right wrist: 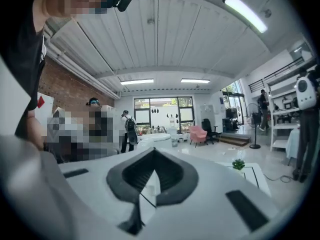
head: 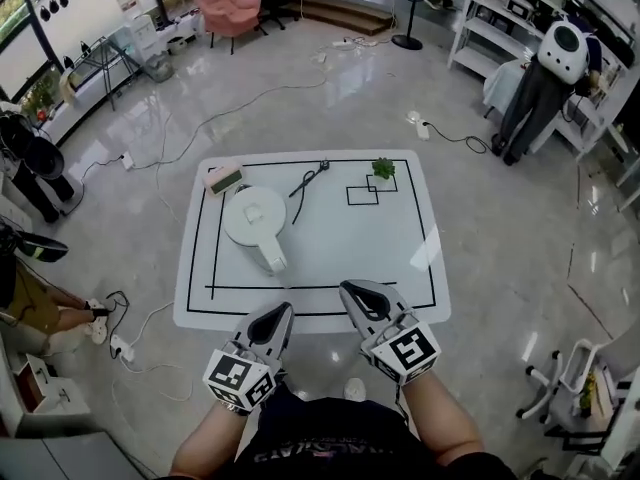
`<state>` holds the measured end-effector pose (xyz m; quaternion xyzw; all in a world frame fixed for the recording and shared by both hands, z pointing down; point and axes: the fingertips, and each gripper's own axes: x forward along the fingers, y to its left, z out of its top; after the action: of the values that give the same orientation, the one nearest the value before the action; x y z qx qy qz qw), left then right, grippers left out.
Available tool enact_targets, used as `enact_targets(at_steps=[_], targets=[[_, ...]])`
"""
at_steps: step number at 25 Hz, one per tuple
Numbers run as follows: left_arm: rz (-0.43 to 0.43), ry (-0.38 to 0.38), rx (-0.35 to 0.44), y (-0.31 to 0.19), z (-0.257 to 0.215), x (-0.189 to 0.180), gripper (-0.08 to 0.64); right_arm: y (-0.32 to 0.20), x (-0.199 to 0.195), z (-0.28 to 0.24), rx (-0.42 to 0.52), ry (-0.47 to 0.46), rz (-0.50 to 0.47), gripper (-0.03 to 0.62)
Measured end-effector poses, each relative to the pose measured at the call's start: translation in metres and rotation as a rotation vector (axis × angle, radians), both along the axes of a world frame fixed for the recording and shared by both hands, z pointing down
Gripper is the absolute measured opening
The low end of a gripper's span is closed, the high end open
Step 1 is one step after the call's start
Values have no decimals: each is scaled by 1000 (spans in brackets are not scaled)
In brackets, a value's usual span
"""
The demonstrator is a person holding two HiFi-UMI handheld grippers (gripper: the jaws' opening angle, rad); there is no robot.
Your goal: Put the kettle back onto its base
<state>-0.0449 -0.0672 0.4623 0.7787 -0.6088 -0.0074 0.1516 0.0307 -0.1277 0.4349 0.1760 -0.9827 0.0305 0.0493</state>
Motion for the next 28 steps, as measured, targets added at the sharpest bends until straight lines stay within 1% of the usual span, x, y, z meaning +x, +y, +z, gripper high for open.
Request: enact_targets(at_steps=[6,9,12,18,24,28], targets=[[-127,-9,-25,29,2,51,5,18,39,3,-12,18,-113,2],[-184,-13,-31,43,0,68,3,27,52,7,-35,8,-161,2],[-217,-25,-23,53,-5,79,5,34,58,12,-64,14,-181,2],[-287,-36,-11,66,-8,78,5,49,55,20,-72,39,-234,2],[-317,-35,-22,72,-4,70,3,59,51,24,-64,46,-243,2],[-307,-31,-7,75,-6,68,3,64,52,26,-66,55,-232,2]])
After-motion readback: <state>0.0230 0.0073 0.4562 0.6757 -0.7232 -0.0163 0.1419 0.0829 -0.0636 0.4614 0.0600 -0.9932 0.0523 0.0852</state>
